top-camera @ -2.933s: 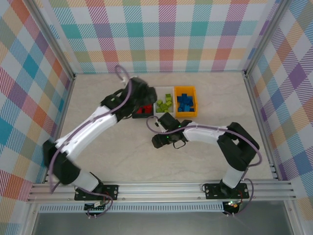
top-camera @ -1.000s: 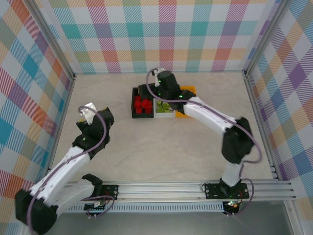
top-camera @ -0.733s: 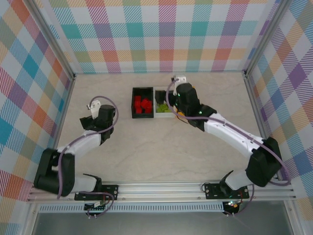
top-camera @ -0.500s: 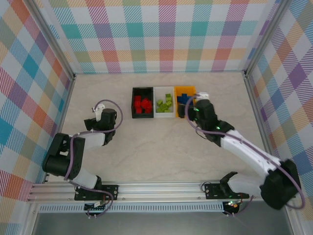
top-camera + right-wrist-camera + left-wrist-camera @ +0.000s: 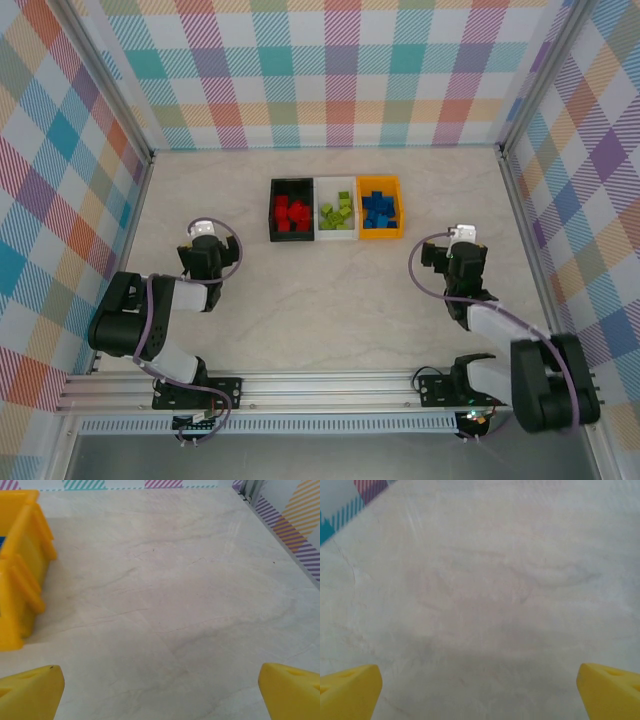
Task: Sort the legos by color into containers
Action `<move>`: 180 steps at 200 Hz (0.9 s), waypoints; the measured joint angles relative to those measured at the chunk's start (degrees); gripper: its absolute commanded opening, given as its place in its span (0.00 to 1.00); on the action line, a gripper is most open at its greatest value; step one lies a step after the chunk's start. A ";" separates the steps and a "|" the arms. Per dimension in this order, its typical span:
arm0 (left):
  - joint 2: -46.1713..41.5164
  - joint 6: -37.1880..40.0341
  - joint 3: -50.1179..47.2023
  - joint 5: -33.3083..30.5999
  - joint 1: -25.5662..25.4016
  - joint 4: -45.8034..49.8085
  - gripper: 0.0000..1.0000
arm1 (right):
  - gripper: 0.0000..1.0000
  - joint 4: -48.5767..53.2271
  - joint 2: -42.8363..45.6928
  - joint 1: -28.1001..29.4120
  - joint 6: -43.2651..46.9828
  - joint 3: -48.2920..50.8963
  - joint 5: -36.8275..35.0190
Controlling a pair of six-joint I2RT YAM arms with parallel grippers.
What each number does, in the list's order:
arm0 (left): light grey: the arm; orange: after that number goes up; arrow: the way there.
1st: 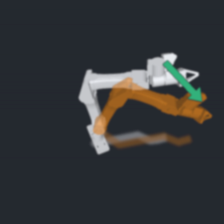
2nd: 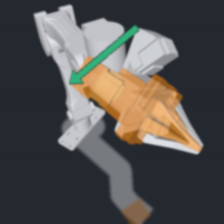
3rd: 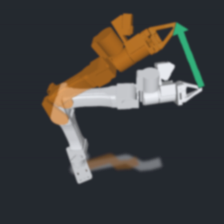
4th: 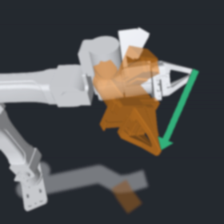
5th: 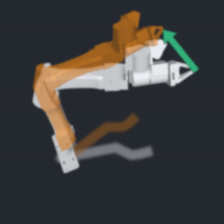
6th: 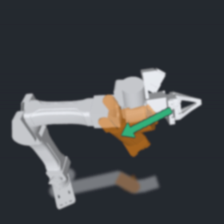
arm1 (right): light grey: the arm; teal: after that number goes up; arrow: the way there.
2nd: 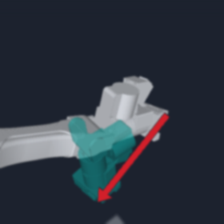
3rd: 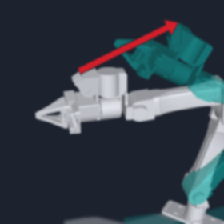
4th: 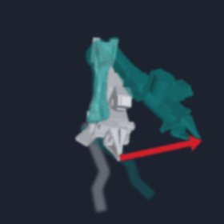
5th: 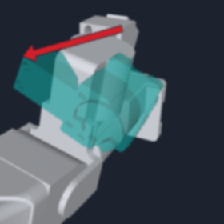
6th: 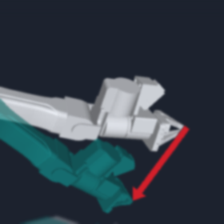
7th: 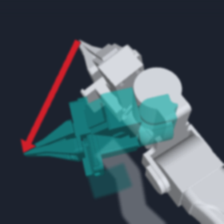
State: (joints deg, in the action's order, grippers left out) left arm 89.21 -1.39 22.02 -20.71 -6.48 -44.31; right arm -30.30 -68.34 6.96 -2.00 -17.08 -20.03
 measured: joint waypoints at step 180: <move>0.22 -0.04 -0.02 2.29 0.04 -2.40 1.00 | 1.00 -16.76 -20.02 -5.14 -0.09 -5.07 13.70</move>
State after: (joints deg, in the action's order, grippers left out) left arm 89.43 -1.43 22.00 -18.41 -6.44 -46.72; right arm -47.07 -88.36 1.83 -2.09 -22.15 -6.33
